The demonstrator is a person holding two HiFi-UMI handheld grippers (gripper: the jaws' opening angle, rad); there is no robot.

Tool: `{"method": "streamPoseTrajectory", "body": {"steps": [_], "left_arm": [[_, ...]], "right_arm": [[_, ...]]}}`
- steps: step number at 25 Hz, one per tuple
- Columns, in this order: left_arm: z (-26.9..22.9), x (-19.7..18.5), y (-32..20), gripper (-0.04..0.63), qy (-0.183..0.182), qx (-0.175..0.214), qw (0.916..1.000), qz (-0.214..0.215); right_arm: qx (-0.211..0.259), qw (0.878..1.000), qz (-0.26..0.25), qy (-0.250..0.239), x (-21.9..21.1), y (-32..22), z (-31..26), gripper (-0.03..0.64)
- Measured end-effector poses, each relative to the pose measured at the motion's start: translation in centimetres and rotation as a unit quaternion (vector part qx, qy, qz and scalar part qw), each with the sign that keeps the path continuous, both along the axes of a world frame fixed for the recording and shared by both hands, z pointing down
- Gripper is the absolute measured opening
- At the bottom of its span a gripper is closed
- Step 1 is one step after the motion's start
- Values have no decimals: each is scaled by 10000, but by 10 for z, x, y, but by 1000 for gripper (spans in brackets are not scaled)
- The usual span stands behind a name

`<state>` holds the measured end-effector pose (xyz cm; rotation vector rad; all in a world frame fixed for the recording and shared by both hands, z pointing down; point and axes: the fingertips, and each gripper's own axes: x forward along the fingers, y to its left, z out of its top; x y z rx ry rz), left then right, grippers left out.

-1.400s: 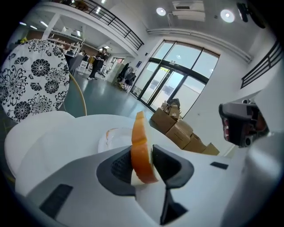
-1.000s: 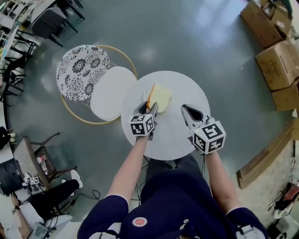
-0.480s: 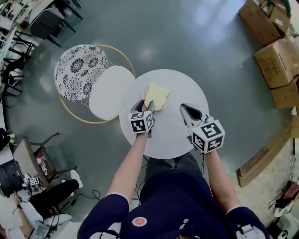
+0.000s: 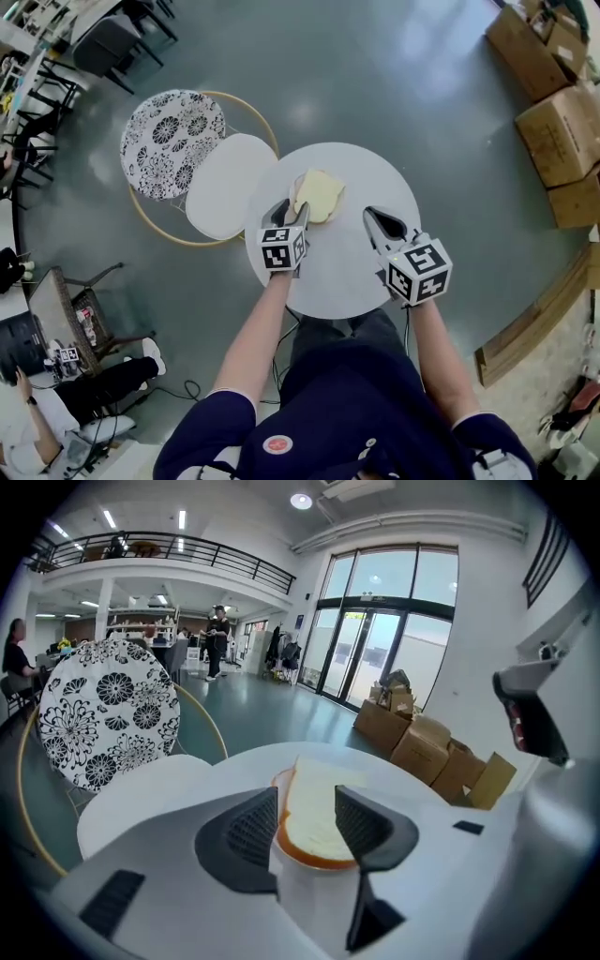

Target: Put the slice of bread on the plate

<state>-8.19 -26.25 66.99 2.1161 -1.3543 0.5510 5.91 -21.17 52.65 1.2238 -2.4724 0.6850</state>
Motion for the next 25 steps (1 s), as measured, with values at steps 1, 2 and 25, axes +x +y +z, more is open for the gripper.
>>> {"method": "streamPoseTrajectory", "body": {"steps": [1, 2, 25], "left_arm": [[-8, 1, 1, 195, 30, 75, 9999, 62], [-16, 3, 3, 195, 71, 148, 9998, 134], [-182, 29, 71, 8, 1031, 1504, 9807, 707]], "right_arm": [[22, 10000, -19, -17, -1, 0, -2, 6], [45, 10000, -37, -32, -1, -1, -4, 6], [676, 9947, -563, -532, -29, 16, -62, 6]]}}
